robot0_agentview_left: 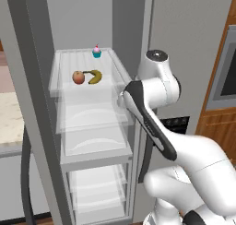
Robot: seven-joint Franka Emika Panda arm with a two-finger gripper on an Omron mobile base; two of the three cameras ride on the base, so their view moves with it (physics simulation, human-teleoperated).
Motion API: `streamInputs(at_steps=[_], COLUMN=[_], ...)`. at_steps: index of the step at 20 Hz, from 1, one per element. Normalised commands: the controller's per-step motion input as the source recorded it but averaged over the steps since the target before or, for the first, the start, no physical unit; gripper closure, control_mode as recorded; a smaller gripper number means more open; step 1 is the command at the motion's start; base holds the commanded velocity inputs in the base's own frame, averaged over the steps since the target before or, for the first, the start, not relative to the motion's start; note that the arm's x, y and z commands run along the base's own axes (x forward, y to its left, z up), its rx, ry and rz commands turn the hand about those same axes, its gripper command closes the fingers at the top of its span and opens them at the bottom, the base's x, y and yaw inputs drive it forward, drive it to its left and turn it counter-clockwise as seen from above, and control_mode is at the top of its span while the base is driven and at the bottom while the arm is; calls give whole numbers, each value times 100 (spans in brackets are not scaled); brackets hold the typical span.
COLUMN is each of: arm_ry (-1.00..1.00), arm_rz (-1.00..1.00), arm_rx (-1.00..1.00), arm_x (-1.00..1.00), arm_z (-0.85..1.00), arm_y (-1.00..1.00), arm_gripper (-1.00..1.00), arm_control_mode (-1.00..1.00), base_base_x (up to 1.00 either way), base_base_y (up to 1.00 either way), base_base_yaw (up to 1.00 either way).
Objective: Pick up the peach and banana from the fridge and place one fruit on each plate on the dining counter.
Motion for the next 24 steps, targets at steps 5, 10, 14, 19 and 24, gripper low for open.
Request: streamInputs(at_steps=[5, 10, 14, 19, 24], arm_ry=[-12, 3, 7, 0, 0], arm_rz=[-6, -7, -3, 0, 0], arm_rx=[-5, 2, 3, 4, 6], arm_x=[17, 53, 65, 56, 56], arm_z=[62, 56, 13, 0, -2], arm_y=[87, 49, 11, 0, 0], arm_gripper=[-100, -100, -100, -100, -100], arm_control_mode=[-100, -100, -100, -100, -100], base_base_x=[0, 0, 0, 0, 0], base_base_y=[0, 0, 0, 0, 0], base_base_yaw=[0, 0, 0, 0, 0])
